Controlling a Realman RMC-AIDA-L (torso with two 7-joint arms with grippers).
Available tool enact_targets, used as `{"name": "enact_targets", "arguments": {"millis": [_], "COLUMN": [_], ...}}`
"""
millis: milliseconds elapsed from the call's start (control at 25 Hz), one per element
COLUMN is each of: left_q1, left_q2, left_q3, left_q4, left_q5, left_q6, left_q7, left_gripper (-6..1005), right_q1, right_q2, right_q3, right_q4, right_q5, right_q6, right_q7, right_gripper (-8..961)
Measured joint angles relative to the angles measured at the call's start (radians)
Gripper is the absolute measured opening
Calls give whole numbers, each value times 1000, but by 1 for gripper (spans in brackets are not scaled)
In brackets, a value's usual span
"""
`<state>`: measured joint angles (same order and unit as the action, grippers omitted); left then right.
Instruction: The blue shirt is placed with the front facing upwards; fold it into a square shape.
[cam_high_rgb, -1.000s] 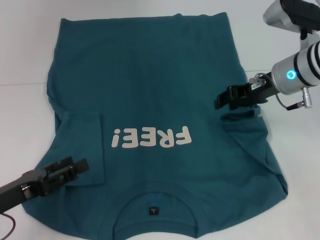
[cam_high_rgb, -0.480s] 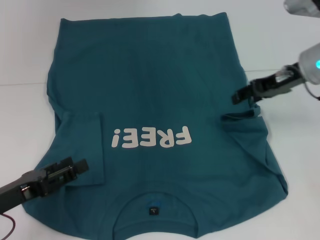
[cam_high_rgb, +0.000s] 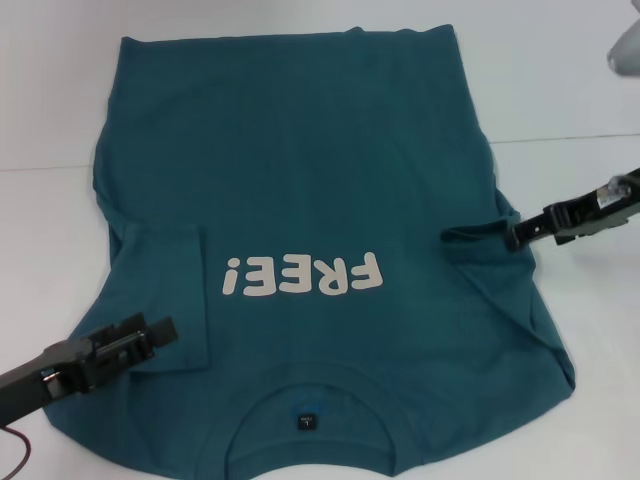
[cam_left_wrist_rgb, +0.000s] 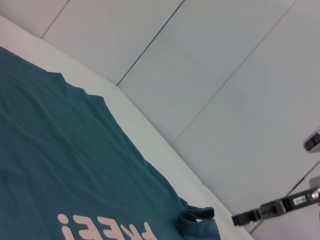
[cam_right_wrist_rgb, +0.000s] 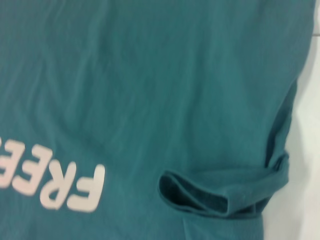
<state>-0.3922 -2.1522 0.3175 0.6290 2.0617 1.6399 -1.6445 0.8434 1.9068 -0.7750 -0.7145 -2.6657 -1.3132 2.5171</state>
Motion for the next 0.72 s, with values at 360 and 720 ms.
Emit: {"name": "enact_targets", "arguments": {"millis": [360, 720], "left_q1": [-1, -2], "left_q2": [0, 0], "left_q3": [0, -2], "left_q4": [-2, -3], "left_q5": [-1, -2], "left_q6": [0, 0], "left_q7": [-2, -2], "left_gripper": [817, 816], "right_q1": [-38, -30], "right_q2": [51, 93], "right_q3": [-1, -22], "right_q4": [6, 50], "right_q5": [-9, -14], "right_q6": [138, 233], "right_q7": [-29, -39], "right_gripper": [884, 865]}}
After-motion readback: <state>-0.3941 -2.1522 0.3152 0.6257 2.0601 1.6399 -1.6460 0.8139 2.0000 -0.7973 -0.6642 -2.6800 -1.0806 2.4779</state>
